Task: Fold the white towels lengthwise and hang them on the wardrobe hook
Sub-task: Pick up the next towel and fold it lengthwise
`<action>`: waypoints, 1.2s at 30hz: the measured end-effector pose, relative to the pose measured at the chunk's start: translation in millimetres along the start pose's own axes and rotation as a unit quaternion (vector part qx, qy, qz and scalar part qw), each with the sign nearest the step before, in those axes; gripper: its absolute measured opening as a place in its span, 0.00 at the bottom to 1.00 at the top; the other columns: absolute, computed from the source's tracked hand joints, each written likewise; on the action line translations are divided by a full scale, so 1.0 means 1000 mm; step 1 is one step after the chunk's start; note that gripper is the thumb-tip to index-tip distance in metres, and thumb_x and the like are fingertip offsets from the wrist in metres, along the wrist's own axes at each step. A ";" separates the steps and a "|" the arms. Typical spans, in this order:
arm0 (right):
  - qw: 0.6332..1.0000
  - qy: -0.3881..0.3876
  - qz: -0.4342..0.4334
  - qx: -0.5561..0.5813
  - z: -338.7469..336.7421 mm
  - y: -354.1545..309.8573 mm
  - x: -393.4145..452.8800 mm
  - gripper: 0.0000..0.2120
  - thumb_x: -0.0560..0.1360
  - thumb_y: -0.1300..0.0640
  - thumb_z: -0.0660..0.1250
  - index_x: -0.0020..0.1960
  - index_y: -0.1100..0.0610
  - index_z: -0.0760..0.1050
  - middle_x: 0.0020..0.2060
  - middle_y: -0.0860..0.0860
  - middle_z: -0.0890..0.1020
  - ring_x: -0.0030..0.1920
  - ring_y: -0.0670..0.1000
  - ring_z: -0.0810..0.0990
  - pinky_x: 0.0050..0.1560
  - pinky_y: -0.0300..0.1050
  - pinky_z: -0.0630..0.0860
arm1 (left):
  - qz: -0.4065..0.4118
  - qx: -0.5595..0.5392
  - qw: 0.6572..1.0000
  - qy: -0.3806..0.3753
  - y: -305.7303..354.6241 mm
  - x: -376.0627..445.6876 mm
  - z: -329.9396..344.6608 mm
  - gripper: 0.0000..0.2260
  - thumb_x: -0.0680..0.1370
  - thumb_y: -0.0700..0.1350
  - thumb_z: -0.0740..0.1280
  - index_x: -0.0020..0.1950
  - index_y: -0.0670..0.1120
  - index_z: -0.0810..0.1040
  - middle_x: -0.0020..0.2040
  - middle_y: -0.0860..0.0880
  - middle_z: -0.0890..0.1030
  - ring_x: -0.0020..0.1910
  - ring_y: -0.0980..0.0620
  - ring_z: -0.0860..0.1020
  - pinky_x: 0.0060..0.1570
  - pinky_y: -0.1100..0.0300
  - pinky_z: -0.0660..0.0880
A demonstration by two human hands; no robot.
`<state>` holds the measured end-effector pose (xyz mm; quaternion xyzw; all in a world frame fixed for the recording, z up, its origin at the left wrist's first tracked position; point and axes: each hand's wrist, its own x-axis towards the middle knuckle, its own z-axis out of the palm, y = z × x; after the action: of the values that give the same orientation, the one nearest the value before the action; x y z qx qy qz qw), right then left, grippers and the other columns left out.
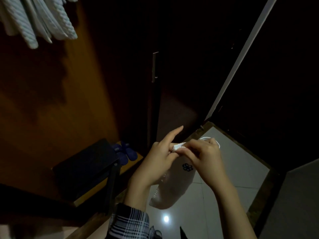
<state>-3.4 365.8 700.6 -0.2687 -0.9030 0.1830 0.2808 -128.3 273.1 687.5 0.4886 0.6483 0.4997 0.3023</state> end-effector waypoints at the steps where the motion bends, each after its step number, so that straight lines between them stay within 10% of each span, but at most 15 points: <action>1: 1.000 0.005 0.013 0.011 0.002 0.002 0.005 0.11 0.69 0.44 0.70 0.36 0.52 0.81 0.29 0.45 0.80 0.33 0.46 0.75 0.43 0.38 0.62 | -0.002 0.004 1.000 0.004 -0.001 0.003 -0.003 0.33 0.77 0.36 0.63 0.68 0.71 0.59 0.40 0.54 0.82 0.42 0.55 0.80 0.48 0.66 0.76; 8: 0.997 -0.080 -0.005 -0.014 0.007 0.028 0.034 0.16 0.64 0.40 0.72 0.36 0.53 0.82 0.57 0.48 0.78 0.59 0.50 0.72 0.60 0.52 0.67 | -0.032 0.043 0.998 0.021 -0.011 0.012 -0.019 0.28 0.79 0.39 0.63 0.70 0.65 0.61 0.48 0.57 0.82 0.48 0.63 0.79 0.50 0.68 0.74; 16: 0.983 -0.179 -0.012 -0.039 0.015 0.041 0.050 0.06 0.67 0.51 0.75 0.41 0.51 0.84 0.36 0.44 0.77 0.42 0.47 0.74 0.52 0.47 0.69 | -0.090 0.146 0.984 0.044 -0.012 0.009 -0.033 0.20 0.79 0.41 0.61 0.62 0.65 0.69 0.53 0.63 0.80 0.55 0.64 0.76 0.53 0.67 0.72; 23: 0.987 -0.156 0.017 0.013 0.032 0.040 0.051 0.13 0.70 0.65 0.67 0.45 0.51 0.67 0.40 0.46 0.73 0.41 0.49 0.74 0.40 0.46 0.72 | -0.131 0.348 0.916 0.152 -0.020 0.009 -0.036 0.11 0.80 0.50 0.59 0.58 0.62 0.77 0.43 0.55 0.72 0.50 0.54 0.65 0.47 0.62 0.62; 32: 0.997 -0.055 0.020 0.059 0.024 0.050 0.056 0.03 0.76 0.57 0.67 0.43 0.54 0.78 0.37 0.47 0.79 0.39 0.48 0.78 0.39 0.48 0.75 | -0.111 0.050 0.976 0.181 -0.028 0.010 -0.047 0.08 0.79 0.43 0.63 0.48 0.54 0.81 0.33 0.58 0.80 0.31 0.63 0.77 0.31 0.71 0.69; 36: 0.995 -0.063 0.035 0.075 0.030 0.042 0.053 0.05 0.76 0.59 0.66 0.49 0.53 0.81 0.40 0.49 0.84 0.41 0.50 0.82 0.44 0.51 0.78 | -0.176 -0.155 0.948 0.214 -0.025 0.012 -0.033 0.06 0.80 0.38 0.61 0.49 0.43 0.78 0.38 0.44 0.83 0.31 0.50 0.83 0.27 0.66 0.75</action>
<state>-42.0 424.5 679.0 -0.2665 -0.8928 0.2760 0.2362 -170.4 272.3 675.3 0.1954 0.6879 0.6258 0.3115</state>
